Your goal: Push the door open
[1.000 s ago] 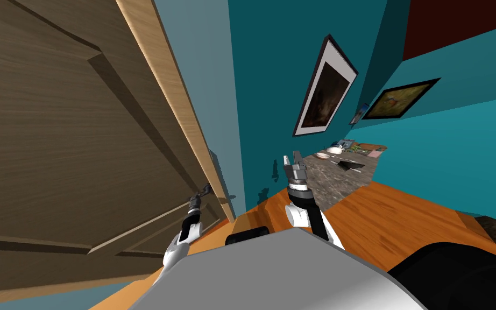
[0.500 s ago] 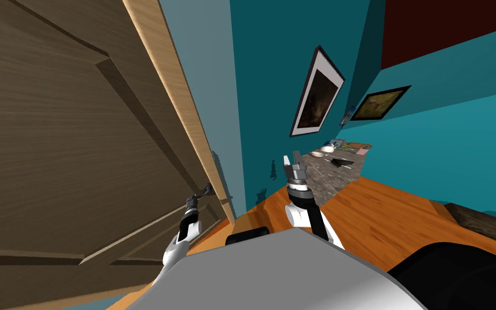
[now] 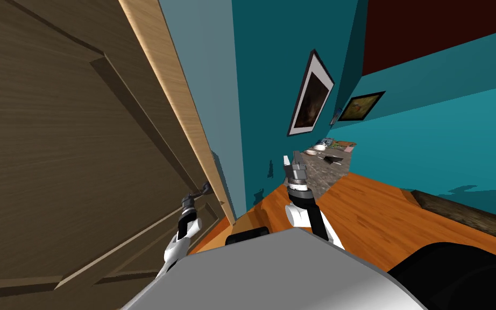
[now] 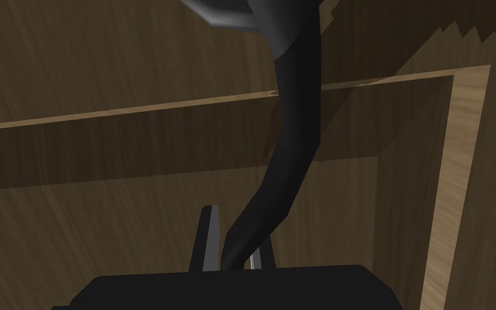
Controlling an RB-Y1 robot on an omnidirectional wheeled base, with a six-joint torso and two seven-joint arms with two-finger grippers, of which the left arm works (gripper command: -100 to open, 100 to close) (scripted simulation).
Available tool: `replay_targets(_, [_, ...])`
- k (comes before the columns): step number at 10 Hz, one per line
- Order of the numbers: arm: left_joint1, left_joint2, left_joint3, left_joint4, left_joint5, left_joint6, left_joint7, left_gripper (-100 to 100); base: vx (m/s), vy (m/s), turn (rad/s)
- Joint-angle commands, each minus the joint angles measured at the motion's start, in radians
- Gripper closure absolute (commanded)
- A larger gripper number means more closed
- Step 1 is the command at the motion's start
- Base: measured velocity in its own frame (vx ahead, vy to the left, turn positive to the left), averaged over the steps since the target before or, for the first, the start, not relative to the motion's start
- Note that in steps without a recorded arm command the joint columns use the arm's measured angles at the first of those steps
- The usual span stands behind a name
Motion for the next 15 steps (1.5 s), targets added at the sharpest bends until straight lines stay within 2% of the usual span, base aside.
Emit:
replay_targets(1, [-0.010, 0.008, 0.036, -0.013, 0.014, -0.020, -0.021, 100, 0.000, 0.044, -0.090])
replay_targets(2, [-0.019, 0.003, 0.058, -0.008, 0.022, -0.026, -0.040, 100, 0.002, 0.059, -0.145])
replay_targets(4, [-0.019, 0.003, 0.058, -0.008, 0.022, -0.026, -0.040, 100, -0.001, 0.032, -0.033])
replay_targets(9, [-0.060, -0.020, 0.175, 0.015, 0.068, -0.058, -0.138, 100, 0.004, 0.070, -0.137])
replay_targets(10, [-0.060, -0.020, 0.175, 0.054, 0.068, -0.058, -0.138, 100, 0.015, 0.064, -0.055])
replay_targets(11, [-0.060, -0.020, 0.175, 0.028, 0.068, -0.058, -0.138, 100, -0.003, 0.025, -0.001])
replay_targets(12, [-0.069, -0.025, 0.199, 0.020, 0.077, -0.065, -0.158, 100, -0.008, 0.022, -0.071])
replay_targets(14, [-0.069, -0.025, 0.199, 0.020, 0.077, -0.065, -0.158, 100, -0.007, 0.014, -0.042])
replay_targets(15, [-0.077, -0.030, 0.222, 0.025, 0.086, -0.071, -0.178, 100, -0.005, 0.023, -0.078])
